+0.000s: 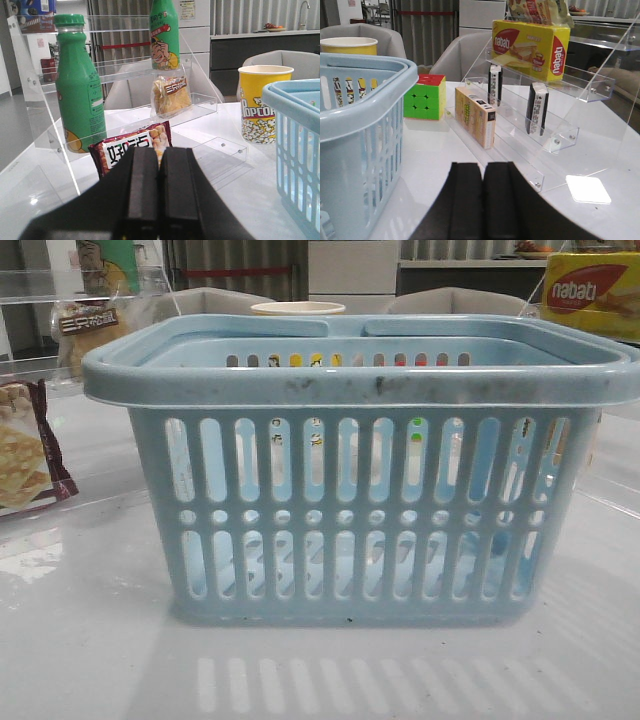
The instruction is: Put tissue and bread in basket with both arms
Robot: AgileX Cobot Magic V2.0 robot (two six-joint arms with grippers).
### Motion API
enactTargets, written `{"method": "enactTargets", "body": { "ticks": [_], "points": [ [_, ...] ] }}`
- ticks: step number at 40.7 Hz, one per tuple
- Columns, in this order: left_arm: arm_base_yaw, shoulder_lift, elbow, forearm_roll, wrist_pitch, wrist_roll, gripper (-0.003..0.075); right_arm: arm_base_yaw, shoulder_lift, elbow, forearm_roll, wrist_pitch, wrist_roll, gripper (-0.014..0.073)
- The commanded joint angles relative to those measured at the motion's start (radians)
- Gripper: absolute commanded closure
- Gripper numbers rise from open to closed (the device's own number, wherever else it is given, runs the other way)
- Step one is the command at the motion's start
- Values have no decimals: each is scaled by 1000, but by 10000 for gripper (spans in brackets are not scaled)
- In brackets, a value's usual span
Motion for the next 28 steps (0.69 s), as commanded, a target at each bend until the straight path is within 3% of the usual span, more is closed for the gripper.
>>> {"method": "enactTargets", "body": {
  "ticks": [1,28],
  "points": [
    [-7,-17,-1,-3,-77,-11,629,-3,-18,1,-6,-96,-6,537],
    [-7,-17,-1,-3,-77,-11,629,-3,-18,1,-6,-103,-6,537]
  ]
}}
